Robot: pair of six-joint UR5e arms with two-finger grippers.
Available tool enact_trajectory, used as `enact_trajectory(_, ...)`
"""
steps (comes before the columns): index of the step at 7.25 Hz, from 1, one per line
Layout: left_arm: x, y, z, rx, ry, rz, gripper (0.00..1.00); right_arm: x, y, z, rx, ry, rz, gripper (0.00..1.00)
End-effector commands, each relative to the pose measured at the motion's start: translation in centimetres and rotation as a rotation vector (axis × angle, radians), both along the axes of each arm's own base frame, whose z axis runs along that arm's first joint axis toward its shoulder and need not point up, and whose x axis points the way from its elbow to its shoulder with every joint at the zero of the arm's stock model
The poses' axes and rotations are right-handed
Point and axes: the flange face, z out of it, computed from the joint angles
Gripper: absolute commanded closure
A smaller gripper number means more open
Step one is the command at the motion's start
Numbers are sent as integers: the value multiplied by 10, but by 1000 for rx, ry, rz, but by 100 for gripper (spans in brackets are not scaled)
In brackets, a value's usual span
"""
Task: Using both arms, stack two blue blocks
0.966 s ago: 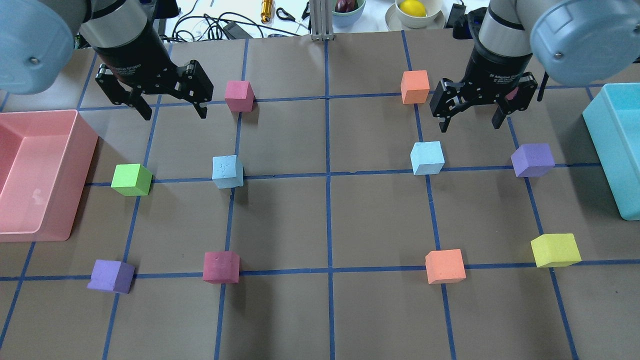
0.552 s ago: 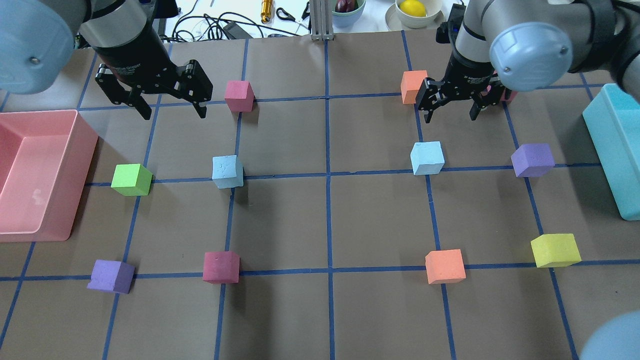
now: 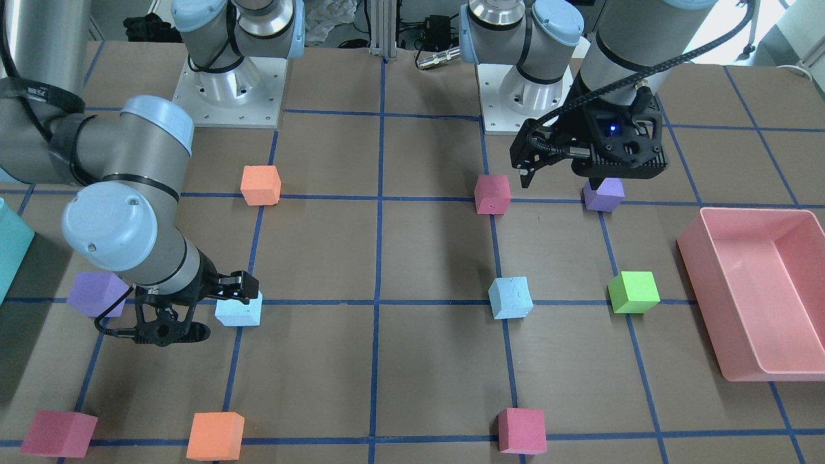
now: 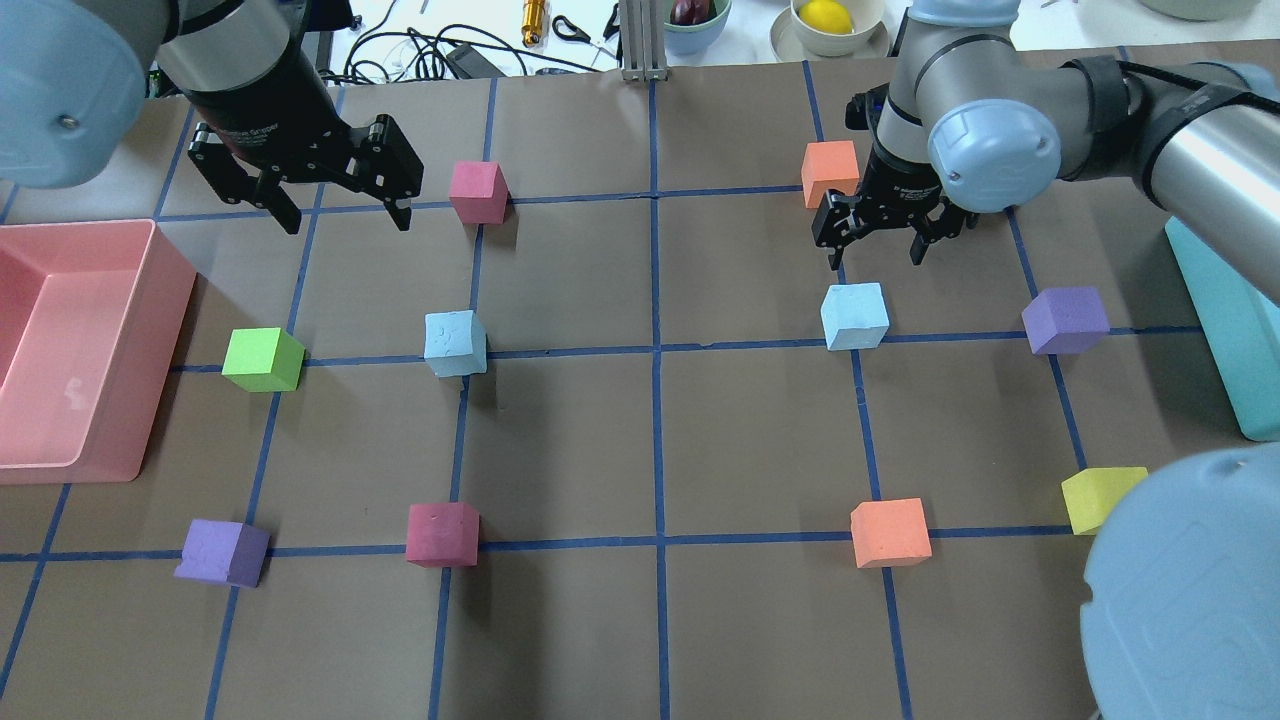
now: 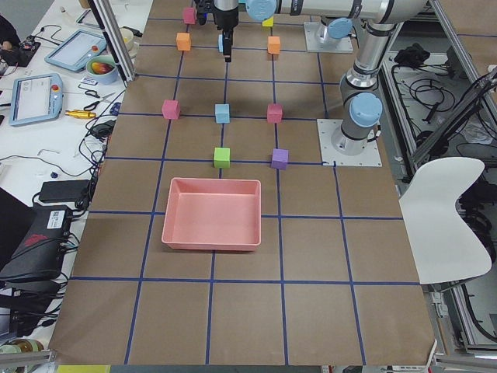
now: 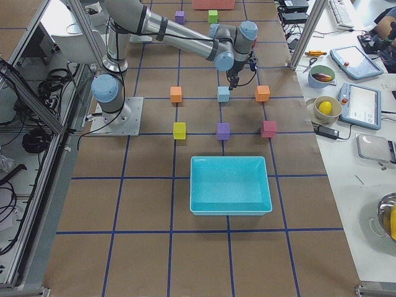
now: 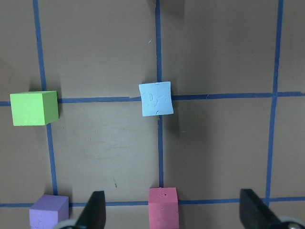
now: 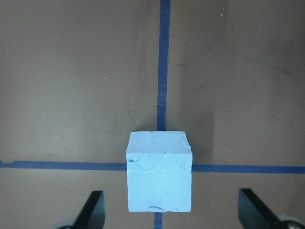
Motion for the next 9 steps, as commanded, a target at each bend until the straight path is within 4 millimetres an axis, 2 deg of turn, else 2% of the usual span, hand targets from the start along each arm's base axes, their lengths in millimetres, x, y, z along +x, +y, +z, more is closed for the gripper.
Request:
enact_trajectory(1,1,-1,0,-3,0,-1,0,1,-4,-32,33,-1,5,0)
enact_trajectory(3,2,-1,0,-4,3,1,0,1,-6,-53,65,-1,5,0)
enact_trajectory(7,2,-1,0,-4,6,2,0,1,9,-88,43,-4,4,0)
enact_trajectory(8,2,-1,0,-3,6,2,0,1,7,-87,11,-5,4,18)
enact_trajectory(9,2,-1,0,-3,6,2,0,2,7,-86,9,-7,2,65)
